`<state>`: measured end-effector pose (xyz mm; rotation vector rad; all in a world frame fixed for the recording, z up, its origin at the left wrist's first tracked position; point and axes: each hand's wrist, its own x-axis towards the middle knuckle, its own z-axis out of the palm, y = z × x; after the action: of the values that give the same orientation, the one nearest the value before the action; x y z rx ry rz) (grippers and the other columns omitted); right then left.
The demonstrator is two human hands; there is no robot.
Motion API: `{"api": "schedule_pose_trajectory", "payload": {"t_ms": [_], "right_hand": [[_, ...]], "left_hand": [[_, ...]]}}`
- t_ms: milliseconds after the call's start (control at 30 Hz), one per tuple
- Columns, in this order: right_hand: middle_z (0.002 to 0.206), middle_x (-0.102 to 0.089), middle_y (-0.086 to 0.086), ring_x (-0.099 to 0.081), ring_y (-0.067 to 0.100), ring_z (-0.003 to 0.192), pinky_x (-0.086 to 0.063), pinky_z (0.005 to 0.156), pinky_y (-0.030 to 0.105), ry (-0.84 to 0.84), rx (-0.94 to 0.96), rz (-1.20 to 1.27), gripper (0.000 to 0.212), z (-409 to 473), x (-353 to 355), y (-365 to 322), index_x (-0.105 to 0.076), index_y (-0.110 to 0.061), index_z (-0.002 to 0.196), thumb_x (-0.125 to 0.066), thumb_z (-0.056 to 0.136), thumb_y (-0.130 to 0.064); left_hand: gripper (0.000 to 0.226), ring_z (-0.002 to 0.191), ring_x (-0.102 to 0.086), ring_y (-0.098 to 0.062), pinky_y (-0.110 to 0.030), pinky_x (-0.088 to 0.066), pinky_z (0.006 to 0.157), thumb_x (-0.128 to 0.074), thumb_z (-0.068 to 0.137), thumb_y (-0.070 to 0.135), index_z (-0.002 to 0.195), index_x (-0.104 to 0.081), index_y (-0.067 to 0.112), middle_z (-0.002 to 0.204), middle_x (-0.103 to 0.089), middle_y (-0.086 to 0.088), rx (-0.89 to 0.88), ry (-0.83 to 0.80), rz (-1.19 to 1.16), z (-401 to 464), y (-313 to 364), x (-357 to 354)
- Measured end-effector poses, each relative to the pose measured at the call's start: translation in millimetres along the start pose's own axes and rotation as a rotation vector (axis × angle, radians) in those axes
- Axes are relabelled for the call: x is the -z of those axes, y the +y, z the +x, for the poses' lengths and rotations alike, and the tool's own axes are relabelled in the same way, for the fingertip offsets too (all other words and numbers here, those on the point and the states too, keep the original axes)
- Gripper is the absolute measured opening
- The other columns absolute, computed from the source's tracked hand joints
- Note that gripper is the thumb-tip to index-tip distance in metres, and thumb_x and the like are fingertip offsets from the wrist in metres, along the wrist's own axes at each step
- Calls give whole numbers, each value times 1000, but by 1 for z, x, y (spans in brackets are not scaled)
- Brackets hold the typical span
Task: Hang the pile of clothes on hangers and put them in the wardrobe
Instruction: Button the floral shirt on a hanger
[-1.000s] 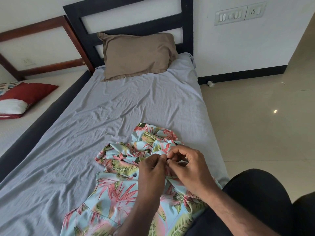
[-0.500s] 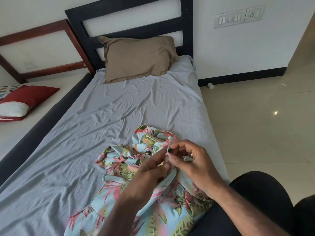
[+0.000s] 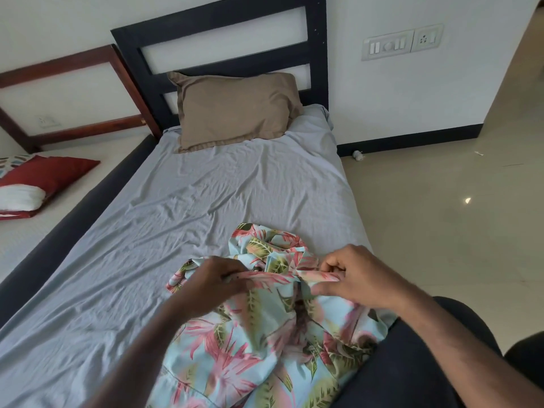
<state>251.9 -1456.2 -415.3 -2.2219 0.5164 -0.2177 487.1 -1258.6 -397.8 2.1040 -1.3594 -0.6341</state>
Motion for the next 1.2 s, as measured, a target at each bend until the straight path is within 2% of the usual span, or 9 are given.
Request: {"api": "schedule_pose_trajectory", "payload": {"t_ms": [167, 300, 433, 600, 733, 833, 967, 1067, 1200], "right_hand": [[80, -71, 4, -59, 13, 74, -45, 70, 24, -279, 5, 417, 10, 8, 42, 1, -78, -11, 90, -78, 89, -21], [74, -72, -8, -60, 3, 69, -45, 68, 20, -390, -67, 172, 4, 48, 52, -9, -78, -17, 85, -78, 89, -18], [65, -68, 7, -62, 19, 56, -44, 55, 28, 195, -12, -175, 26, 111, 70, -39, -70, -5, 75, -73, 90, -25], [69, -62, 2, -52, 19, 59, -36, 55, 32, 907, 335, -163, 15, 122, 87, -106, -63, -7, 83, -64, 95, -17], [66, -58, -4, -52, 13, 55, -33, 54, 25, 706, 194, -210, 13, 85, 40, -80, -65, -14, 80, -66, 92, -17], [70, -69, 1, -65, 22, 69, -36, 59, 30, 467, -52, -121, 24, 57, -7, -35, -60, -21, 68, -68, 90, -26], [60, -64, -3, -57, 11, 55, -44, 59, 32, 343, -162, 135, 27, 21, -50, -2, -66, -13, 68, -70, 91, -26], [57, -59, -6, -49, 5, 50, -44, 56, 28, 315, -165, 268, 24, 7, -58, -2, -69, -13, 70, -71, 92, -23], [61, -65, 4, -55, 16, 54, -44, 56, 29, 358, -167, 521, 20, 3, -58, -8, -73, -10, 73, -75, 90, -20]], "left_hand": [[12, 73, -70, -25, -29, -54, 67, -77, 82, 1, 87, -75, -9, 83, -72, -28, 23, -94, -485, -9, -11, 55], [5, 81, -73, -25, -30, -58, 74, -75, 87, 10, 87, -80, 9, 85, -77, -10, 83, -34, -132, 19, 1, 92], [13, 76, -65, -6, -28, -56, 72, -70, 93, 19, 87, -75, 29, 98, -76, 2, 167, 460, 140, 62, 40, 126], [17, 83, -67, -10, -31, -56, 76, -69, 93, 25, 108, -78, 24, 104, -76, 4, -116, 1132, 91, 68, 102, 129], [17, 73, -69, -14, -30, -58, 66, -71, 92, 23, 108, -78, 23, 103, -77, -1, -90, 979, 135, 47, 80, 50], [13, 70, -72, -17, -30, -55, 65, -78, 87, 25, 99, -80, 26, 84, -78, 4, 73, 844, -99, 23, 48, -24], [10, 66, -68, -3, -29, -52, 64, -80, 84, 19, 92, -80, 25, 75, -74, 18, 189, 702, -348, -3, 38, -97], [10, 79, -72, -5, -32, -55, 70, -77, 87, 22, 98, -80, 22, 85, -77, 11, 136, 654, -448, -15, 43, -118], [24, 104, -71, -28, -43, -55, 93, -55, 102, 13, 110, -77, 9, 104, -77, -11, 187, 593, -959, -17, 65, -127]]}}
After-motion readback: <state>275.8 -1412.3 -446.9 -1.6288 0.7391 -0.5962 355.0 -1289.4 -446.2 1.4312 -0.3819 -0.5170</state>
